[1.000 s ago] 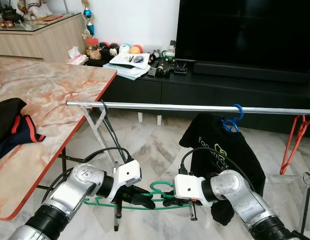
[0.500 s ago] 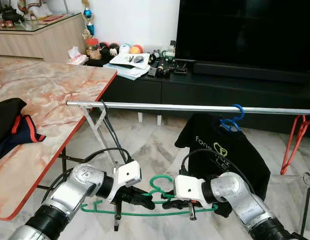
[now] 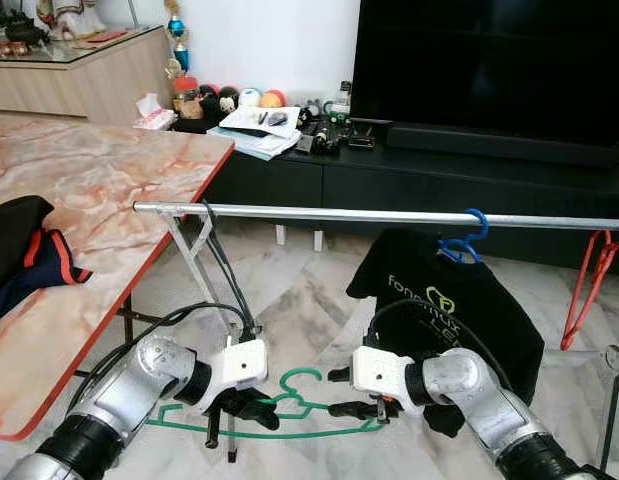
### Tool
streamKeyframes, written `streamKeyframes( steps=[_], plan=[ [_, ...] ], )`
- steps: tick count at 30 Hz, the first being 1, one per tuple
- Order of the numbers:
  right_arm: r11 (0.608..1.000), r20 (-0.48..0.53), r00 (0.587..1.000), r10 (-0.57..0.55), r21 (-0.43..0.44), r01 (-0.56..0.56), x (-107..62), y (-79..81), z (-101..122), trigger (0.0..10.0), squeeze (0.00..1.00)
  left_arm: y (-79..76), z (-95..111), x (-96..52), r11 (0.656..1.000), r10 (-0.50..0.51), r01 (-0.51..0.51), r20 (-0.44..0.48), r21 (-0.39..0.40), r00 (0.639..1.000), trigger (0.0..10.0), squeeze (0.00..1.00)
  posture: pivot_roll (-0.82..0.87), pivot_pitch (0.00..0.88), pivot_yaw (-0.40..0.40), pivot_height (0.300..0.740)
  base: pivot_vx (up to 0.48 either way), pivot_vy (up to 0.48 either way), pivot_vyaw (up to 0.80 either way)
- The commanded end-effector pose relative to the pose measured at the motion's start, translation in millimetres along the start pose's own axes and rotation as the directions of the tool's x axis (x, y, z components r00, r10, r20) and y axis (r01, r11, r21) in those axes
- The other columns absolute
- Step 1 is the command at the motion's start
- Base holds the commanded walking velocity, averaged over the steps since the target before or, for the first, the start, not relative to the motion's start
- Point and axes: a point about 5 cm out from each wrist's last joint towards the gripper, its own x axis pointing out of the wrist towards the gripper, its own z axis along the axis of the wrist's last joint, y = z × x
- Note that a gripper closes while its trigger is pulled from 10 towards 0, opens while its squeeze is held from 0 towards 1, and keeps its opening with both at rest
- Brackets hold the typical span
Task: Hang hanger
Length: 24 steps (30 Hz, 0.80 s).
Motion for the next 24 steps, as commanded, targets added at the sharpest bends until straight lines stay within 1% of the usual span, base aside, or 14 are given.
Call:
streamKeyframes(
  steps=[1, 3, 4, 5, 6, 9, 10, 11, 13, 15, 17, 19, 21, 24],
  plan=[
    [0.995, -0.047, 0.994, -0.096, 0.027, 0.097, 0.9, -3.8, -12, 10.0, 0.0, -5.0, -18, 0.7, 1.0, 0.021, -0.022, -0.068, -0.013, 0.997, 0.0, 0.0, 0.1, 0.028, 0.016, 0.74, 0.0, 0.0, 0.0],
    [0.957, -0.078, 0.967, -0.241, 0.15, 0.25, 5.6, -7.6, -23, 10.0, 0.0, -7.8, -31, 7.0, 0.994, 0.104, -0.106, -0.105, -0.015, 0.989, 1.3, 0.0, 0.09, 0.027, 0.016, 0.74, 0.0, 0.0, 0.0],
    [0.937, -0.084, 0.956, -0.282, 0.191, 0.293, 7.2, -7.4, -27, 10.0, 0.0, -8.2, -35, 9.6, 0.989, 0.14, -0.145, -0.106, -0.041, 0.985, 7.5, 0.0, 0.09, 0.025, 0.013, 0.74, 0.0, 0.0, 0.0],
    [0.937, -0.084, 0.956, -0.282, 0.191, 0.293, 7.2, -7.4, -27, 10.0, 0.0, -8.2, -35, 9.6, 0.989, 0.14, -0.145, -0.106, -0.041, 0.985, 7.5, 0.0, 0.09, 0.025, 0.013, 0.74, 0.0, 0.0, 0.0],
    [0.865, -0.106, 0.926, -0.362, 0.332, 0.377, 11.0, -3.9, -36, 10.0, 0.0, -9.1, -41, 14.3, 0.967, 0.22, -0.228, -0.078, -0.116, 0.972, 10.0, 0.0, 0.09, 0.025, 0.011, 0.74, 0.0, 0.0, 0.0],
    [0.693, -0.182, 0.875, -0.448, 0.548, 0.468, 17.5, 9.7, -56, 10.0, 0.0, -10.7, -50, 17.3, 0.916, 0.333, -0.335, -0.049, -0.222, 0.942, 10.0, 0.0, 0.09, 0.025, 0.009, 0.74, 0.0, 0.0, 0.0],
    [0.596, -0.253, 0.845, -0.472, 0.614, 0.517, 20.3, 22.9, -70, 10.0, 0.0, -11.1, -57, 17.2, 0.854, 0.423, -0.42, -0.06, -0.308, 0.904, 10.0, 0.0, 0.09, 0.023, 0.006, 0.74, 0.0, 0.0, 0.0],
    [0.596, -0.253, 0.845, -0.472, 0.614, 0.517, 20.3, 22.9, -70, 10.0, 0.0, -11.1, -57, 17.2, 0.854, 0.423, -0.42, -0.06, -0.308, 0.904, 10.0, 0.0, 0.09, 0.023, 0.006, 0.74, 0.0, 0.0, 0.0],
    [0.413, -0.367, 0.81, -0.457, 0.72, 0.558, 25.4, 52.5, -93, 10.0, 0.0, -15.7, -67, 18.1, 0.784, 0.504, -0.498, -0.087, -0.37, 0.859, 10.0, 0.0, 0.11, 0.019, 0.002, 0.74, 0.0, 0.0, 0.0],
    [0.376, -0.405, 0.806, -0.431, 0.732, 0.568, 28.0, 66.6, -101, 10.0, 0.0, -17.8, -70, 19.0, 0.755, 0.534, -0.522, -0.088, -0.397, 0.841, 10.0, 0.0, 0.11, 0.018, 0.002, 0.74, 0.0, 0.0, 0.0],
    [0.34, -0.505, 0.795, -0.337, 0.722, 0.603, 34.0, 110.1, -119, 10.0, 0.0, -22.7, -75, 20.3, 0.64, 0.64, -0.6, -0.1, -0.481, 0.762, 10.0, 0.0, 0.11, 0.008, -0.005, 0.74, 0.0, 0.0, 0.0],
    [0.322, -0.517, 0.795, -0.317, 0.73, 0.603, 35.6, 120.5, -122, 10.0, 0.0, -23.8, -76, 20.0, 0.605, 0.667, -0.611, -0.095, -0.51, 0.739, 10.0, 0.0, 0.11, 0.003, -0.007, 0.74, 0.0, 0.0, 0.0],
    [0.221, -0.545, 0.789, -0.285, 0.763, 0.607, 37.9, 140.1, -127, 10.0, 0.0, -26.4, -73, 18.7, 0.52, 0.733, -0.626, -0.073, -0.581, 0.676, 10.0, 0.0, 0.12, 0.0, -0.01, 0.74, 0.0, 0.0, 0.0],
    [0.14, -0.589, 0.76, -0.275, 0.757, 0.638, 36.4, 152.8, -133, 10.0, 0.0, -30.3, -68, 21.2, 0.512, 0.751, -0.63, -0.053, -0.584, 0.659, 10.0, 0.0, 0.12, 0.0, -0.007, 0.74, 0.0, 0.0, 0.0]
  ],
)
